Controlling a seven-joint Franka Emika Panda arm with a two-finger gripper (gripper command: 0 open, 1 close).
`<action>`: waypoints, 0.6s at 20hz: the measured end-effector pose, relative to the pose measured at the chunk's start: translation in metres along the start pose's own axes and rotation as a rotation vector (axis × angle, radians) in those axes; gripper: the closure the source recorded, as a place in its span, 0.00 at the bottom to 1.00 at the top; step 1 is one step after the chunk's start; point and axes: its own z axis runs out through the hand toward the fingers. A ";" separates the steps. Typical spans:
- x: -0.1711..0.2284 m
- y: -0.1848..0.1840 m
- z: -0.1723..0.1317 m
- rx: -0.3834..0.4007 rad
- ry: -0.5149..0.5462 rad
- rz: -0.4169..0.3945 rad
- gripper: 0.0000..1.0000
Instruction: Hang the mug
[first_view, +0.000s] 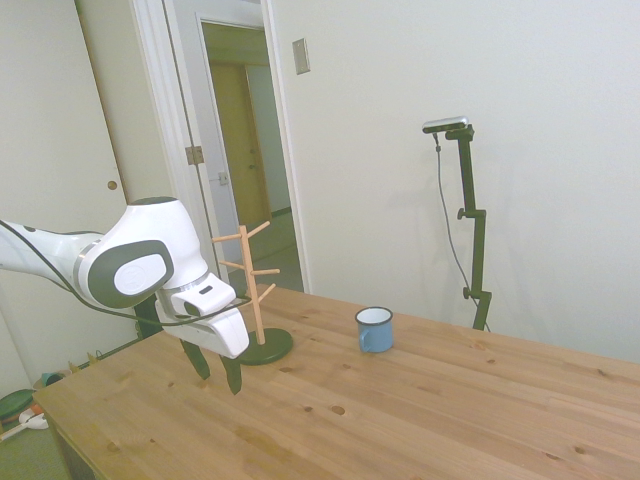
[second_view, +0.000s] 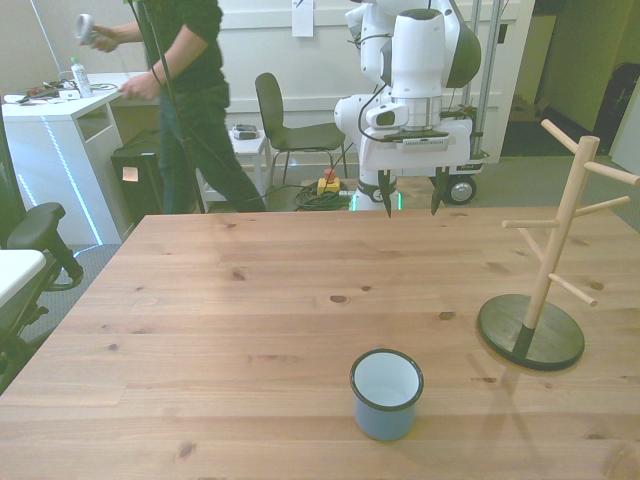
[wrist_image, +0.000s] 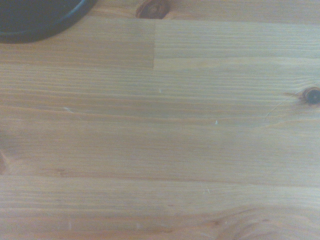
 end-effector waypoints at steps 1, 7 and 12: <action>0.000 0.000 0.001 -0.001 -0.003 0.001 0.00; 0.037 0.030 -0.015 0.021 -0.032 0.054 0.00; 0.106 0.077 -0.050 0.050 -0.011 0.102 0.00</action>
